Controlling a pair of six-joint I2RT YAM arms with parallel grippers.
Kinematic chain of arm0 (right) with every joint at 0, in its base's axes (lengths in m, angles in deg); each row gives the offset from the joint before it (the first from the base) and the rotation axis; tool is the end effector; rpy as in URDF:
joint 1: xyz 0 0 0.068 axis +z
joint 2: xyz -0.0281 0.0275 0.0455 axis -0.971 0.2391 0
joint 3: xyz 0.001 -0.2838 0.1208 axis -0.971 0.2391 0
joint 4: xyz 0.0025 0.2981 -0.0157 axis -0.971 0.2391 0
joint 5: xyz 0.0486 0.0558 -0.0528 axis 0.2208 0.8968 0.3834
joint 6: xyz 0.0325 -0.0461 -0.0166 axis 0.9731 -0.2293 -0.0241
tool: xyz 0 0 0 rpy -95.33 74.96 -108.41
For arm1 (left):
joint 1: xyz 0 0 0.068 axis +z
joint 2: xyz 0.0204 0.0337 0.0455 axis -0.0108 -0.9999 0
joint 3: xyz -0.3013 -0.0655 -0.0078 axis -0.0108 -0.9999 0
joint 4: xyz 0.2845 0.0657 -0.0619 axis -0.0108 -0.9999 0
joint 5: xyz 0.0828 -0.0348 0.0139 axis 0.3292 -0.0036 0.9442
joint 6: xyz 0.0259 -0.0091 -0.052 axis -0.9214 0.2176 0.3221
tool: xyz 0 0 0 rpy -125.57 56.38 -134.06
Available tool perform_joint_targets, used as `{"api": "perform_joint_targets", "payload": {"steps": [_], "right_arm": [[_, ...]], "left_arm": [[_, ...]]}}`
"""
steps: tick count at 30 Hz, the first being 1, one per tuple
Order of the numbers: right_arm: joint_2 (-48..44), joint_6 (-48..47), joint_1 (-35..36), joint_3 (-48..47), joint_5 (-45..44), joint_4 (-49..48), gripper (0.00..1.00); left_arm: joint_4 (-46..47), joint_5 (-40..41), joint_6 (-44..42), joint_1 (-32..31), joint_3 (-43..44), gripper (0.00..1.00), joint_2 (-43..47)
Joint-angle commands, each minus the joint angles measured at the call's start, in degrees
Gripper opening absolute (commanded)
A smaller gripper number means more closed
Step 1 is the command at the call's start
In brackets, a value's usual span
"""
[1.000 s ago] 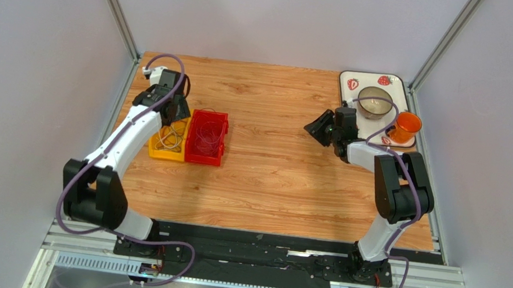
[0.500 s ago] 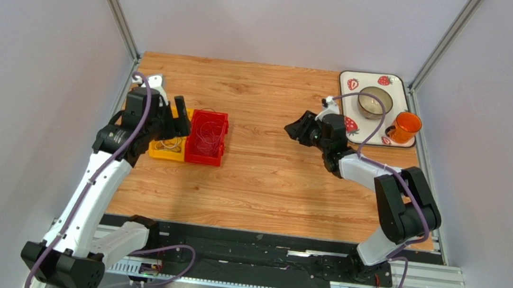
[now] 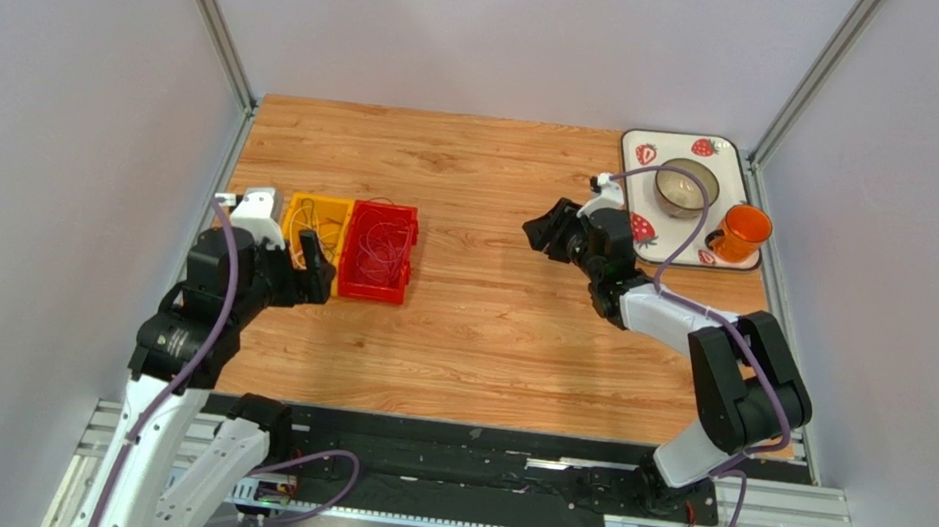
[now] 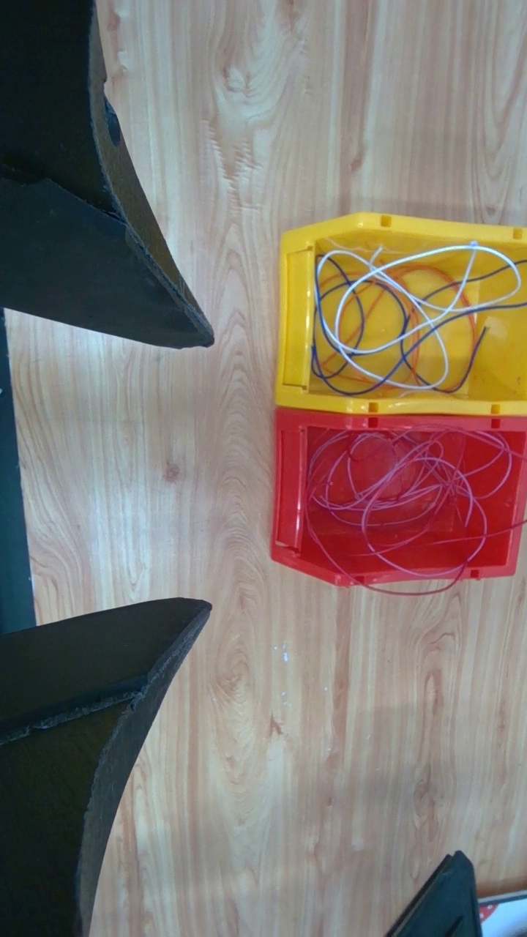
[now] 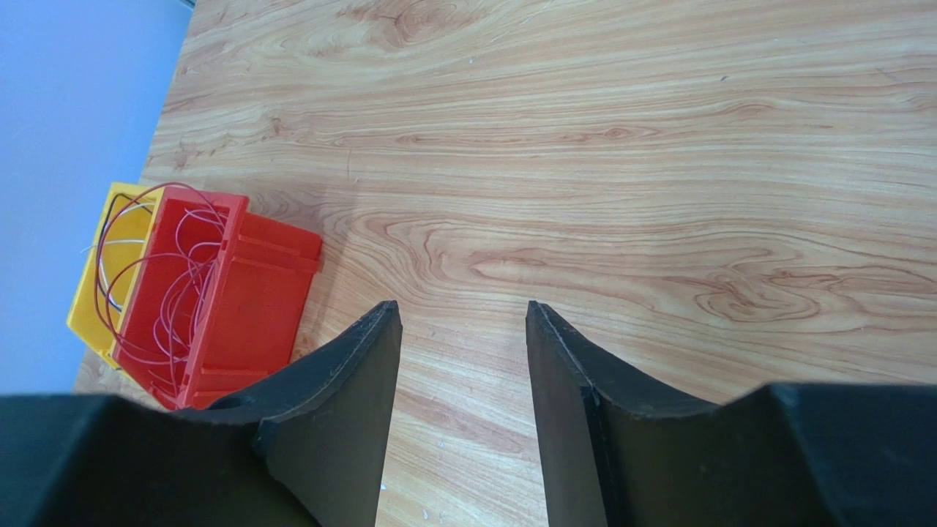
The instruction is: Untangle the cables
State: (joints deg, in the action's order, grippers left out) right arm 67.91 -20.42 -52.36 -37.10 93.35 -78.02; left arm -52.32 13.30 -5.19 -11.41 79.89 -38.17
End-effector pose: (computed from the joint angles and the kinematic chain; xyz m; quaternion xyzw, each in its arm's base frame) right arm 0.3450 0.1562 0.2117 0.0348 0.8193 0.2982 0.4885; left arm 0.1303 -0.0267 0.3778 -0.0589 0.8632 -0.1248 0.4856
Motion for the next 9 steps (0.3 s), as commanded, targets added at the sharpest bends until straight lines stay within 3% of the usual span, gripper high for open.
{"api": "perform_joint_targets", "payload": {"steps": [1,9], "right_arm": [[-0.80,-0.94,0.27,-0.65,-1.50,-1.14,0.50],[-2.99,-2.08,1.15,1.45,-3.43,-2.89,0.51]], "left_arm": [[3.10,0.08,-1.15,-0.18,-2.49,0.92,3.72],[3.36,-0.53,-1.14,-0.18,-2.76,0.92,3.64]]}}
